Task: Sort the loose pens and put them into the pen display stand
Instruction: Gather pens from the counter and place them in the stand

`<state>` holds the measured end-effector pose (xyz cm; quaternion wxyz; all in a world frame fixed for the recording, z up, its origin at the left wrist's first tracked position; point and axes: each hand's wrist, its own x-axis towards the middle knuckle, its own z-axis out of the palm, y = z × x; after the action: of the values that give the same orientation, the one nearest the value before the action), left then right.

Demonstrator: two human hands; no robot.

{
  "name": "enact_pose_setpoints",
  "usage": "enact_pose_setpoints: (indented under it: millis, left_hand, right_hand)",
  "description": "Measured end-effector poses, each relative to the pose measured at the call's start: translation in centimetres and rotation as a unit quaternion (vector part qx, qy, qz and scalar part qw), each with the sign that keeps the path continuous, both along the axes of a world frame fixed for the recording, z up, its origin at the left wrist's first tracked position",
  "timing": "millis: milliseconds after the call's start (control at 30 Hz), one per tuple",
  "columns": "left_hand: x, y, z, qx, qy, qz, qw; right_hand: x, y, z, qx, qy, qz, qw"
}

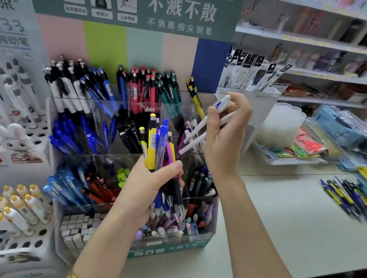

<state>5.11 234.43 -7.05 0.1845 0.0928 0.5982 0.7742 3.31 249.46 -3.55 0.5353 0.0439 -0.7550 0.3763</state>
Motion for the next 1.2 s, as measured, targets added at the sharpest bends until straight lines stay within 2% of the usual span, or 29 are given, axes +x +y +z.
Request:
enact_pose_setpoints:
  millis: [300, 433, 567, 633, 800, 867, 933, 1033, 1100, 1167, 1200]
  left_hand:
    - [-0.8, 0.5, 0.7, 0.03, -0.009, -0.009, 0.999]
    - [-1.0, 0.8, 0.9, 0.041, -0.015, -0.025, 0.999]
    - [-1.0, 0.8, 0.9, 0.063, -0.032, -0.072, 0.995]
    - [-1.0, 0.7, 0.8, 0.074, -0.041, -0.107, 0.991]
    - [-0.9, 0.9, 0.4, 0.133, -0.074, -0.137, 0.979]
    - [-0.9, 0.9, 0.2, 0.156, -0.084, -0.151, 0.972]
    - [-1.0, 0.8, 0.0, 0.16, -0.089, -0.164, 0.969]
    - [-0.9, 0.5, -0.2, 0.15, -0.096, -0.171, 0.969]
    - [-0.7, 0.4, -0.2, 0.138, -0.086, -0.16, 0.974]
    - [-0.5, 0.2, -0.2, 0.125, -0.072, -0.139, 0.98]
    - [-0.4, 0.1, -0.1, 0.122, -0.064, -0.128, 0.982]
  right_hand:
    - [-1.4, 1.6, -0.5, 0.04, -0.01, -0.05, 0.998]
    - [-1.8, 2.0, -1.9, 0.077, -0.044, -0.064, 0.994]
    - [-2.4, 2.3, -4.0, 0.195, -0.054, -0.222, 0.954]
    - [-2.6, 2.4, -4.7, 0.228, -0.052, -0.269, 0.934]
    - [-2.1, 2.7, -4.8, 0.218, -0.088, -0.184, 0.954]
    - [-1.8, 2.7, -4.4, 0.188, -0.098, -0.136, 0.968]
    - [-1.2, 2.5, -3.8, 0.146, -0.077, -0.108, 0.98]
    - [0.0, 1.5, -2.6, 0.098, -0.016, -0.119, 0.988]
    - [1.3, 0.4, -1.8, 0.06, -0.013, -0.096, 0.994]
    - [2.7, -1.0, -1.0, 0.002, -0.084, -0.042, 0.996]
    - [3.2, -1.5, -0.7, -0.045, -0.157, 0.0, 0.987]
